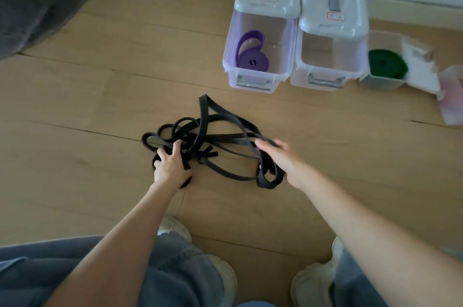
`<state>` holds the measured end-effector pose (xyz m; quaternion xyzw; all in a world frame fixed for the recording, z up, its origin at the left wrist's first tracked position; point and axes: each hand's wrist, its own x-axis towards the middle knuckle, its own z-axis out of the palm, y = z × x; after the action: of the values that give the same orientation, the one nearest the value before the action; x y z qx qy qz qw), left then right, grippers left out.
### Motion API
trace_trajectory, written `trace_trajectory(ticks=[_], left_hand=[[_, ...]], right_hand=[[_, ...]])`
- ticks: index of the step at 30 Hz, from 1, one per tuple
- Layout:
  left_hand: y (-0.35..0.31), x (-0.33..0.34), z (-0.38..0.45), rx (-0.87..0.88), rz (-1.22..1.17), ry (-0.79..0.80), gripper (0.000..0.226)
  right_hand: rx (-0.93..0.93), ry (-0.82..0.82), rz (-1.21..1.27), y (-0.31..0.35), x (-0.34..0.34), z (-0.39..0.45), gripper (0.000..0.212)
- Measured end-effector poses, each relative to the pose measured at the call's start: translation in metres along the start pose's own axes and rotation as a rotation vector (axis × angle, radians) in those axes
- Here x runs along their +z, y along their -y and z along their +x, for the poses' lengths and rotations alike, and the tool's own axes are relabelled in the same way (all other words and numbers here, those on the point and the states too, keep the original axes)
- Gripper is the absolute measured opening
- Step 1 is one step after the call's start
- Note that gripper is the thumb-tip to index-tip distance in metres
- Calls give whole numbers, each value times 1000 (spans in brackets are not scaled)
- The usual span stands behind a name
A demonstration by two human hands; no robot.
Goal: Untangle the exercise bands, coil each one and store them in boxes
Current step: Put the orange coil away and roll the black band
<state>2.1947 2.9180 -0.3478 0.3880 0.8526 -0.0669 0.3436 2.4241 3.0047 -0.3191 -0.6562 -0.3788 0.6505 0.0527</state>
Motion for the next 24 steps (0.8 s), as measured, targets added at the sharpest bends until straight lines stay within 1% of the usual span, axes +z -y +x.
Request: trace_trajectory(ticks=[1,2,3,4,6,7,9,10,12,14,15,16,17,18,19,21,22,23,24], left_hand=[[-5,4,1,22,-48,-59,72],[-11,5,1,47,-134,-84,64],[-19,7,0,79,-250,-64,59],[-31,8,-3,117,-389,-4,57],[-59,8,-17,188,-645,178,54],[-73,8,-27,223,-718,279,53],[-91,8,-45,305,-704,468,54],[-95,6,-53,340,-661,546,55],[-98,-7,-61,377,-525,649,61],[-100,-24,-70,362,-279,700,61],[-102,-34,-75,358,-114,698,59],[-107,-44,-81,366,47,659,55],[-114,-56,-88,394,174,584,54],[-121,-67,-96,444,244,500,59],[-129,-77,-103,514,253,436,70],[-148,-98,-126,728,150,355,96],[-158,-109,-142,837,59,328,101],[-167,-118,-159,924,-36,317,99],[-175,-126,-174,984,-125,310,92]], right_hand=[[-60,-5,-103,-1,-2,-2,18],[-104,-20,-163,-1,-2,-6,10],[-140,-43,-174,-1,-4,-9,6],[-172,-74,-156,-1,-7,-12,5],[-252,-159,-127,7,-17,-22,6],[-315,-216,-144,13,-24,-28,6],[-439,-332,-254,27,-45,-44,7],[-475,-350,-323,34,-57,-54,8],[-477,-300,-465,48,-80,-77,14],[-406,-246,-634,57,-96,-100,21],[-377,-252,-746,62,-102,-111,25],[-352,-281,-858,67,-107,-123,29],[-343,-304,-947,74,-110,-136,30],[-338,-296,-981,80,-112,-152,27],[-348,-257,-960,87,-115,-165,23],[-467,-205,-841,100,-115,-192,19],[-548,-206,-808,107,-114,-207,18],[-628,-210,-797,112,-113,-221,19],[-704,-216,-795,117,-112,-235,18]])
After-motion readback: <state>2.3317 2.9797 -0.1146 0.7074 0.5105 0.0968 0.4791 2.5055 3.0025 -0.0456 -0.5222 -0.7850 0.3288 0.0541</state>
